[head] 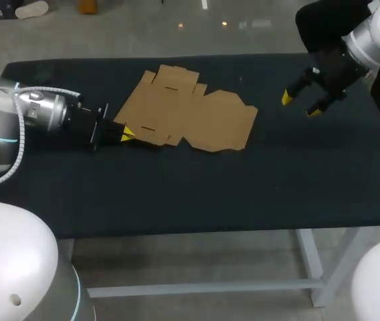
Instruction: Assemble the packaging by folding the flat box into shape, placing the metal phone stand inside, and closing the box properly
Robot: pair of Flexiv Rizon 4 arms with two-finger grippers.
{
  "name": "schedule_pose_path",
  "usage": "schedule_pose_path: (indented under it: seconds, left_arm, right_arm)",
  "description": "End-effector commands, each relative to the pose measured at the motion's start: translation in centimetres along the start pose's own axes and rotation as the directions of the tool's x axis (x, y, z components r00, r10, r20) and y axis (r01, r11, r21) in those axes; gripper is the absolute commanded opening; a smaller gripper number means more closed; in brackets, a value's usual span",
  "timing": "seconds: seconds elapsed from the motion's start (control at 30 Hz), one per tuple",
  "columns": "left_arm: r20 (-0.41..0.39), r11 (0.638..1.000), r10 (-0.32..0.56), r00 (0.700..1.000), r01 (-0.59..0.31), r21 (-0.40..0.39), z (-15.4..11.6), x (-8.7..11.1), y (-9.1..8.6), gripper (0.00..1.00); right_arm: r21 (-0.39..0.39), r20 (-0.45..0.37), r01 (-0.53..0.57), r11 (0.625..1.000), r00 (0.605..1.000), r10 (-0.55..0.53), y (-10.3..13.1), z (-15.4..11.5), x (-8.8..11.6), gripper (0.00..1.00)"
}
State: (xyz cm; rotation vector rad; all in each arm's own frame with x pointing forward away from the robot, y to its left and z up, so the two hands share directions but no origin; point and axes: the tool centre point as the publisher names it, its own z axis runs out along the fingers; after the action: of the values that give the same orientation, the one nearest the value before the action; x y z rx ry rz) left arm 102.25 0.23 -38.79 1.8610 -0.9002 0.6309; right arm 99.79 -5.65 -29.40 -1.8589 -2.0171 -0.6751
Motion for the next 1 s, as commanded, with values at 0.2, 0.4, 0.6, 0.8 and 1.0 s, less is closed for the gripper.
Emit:
schedule_pose_path:
  seconds: [0.2, 0.4, 0.6, 0.8, 1.0]
  left_arm:
    - [-0.023, 0.986, 0.004, 1.000, 0.000, 0.164, 0.8, 0.0, 4.5, 0.00]
    - [-0.079, 0.954, -0.008, 0.997, 0.031, 0.299, 2.0, 0.2, 7.7, 0.00]
    - [-0.115, 0.910, -0.029, 0.993, 0.074, 0.409, 2.8, 0.1, 9.1, 0.00]
    - [-0.127, 0.841, -0.029, 0.992, 0.093, 0.534, 3.2, 0.0, 9.9, 0.00]
    - [-0.112, 0.778, -0.009, 0.994, 0.077, 0.623, 4.3, 0.3, 10.6, 0.00]
  right_arm:
    - [-0.003, 0.001, 0.000, 1.000, 1.000, 0.000, -0.2, 0.0, 0.1, 1.00]
    - [-0.003, 0.001, 0.000, 1.000, 1.000, 0.000, -0.2, 0.0, 0.1, 1.00]
    - [-0.003, 0.001, 0.000, 1.000, 1.000, 0.000, -0.2, 0.0, 0.1, 1.00]
    - [-0.003, 0.001, 0.000, 1.000, 1.000, 0.000, -0.2, 0.0, 0.1, 1.00]
    - [-0.003, 0.001, 0.000, 1.000, 1.000, 0.000, -0.2, 0.0, 0.1, 1.00]
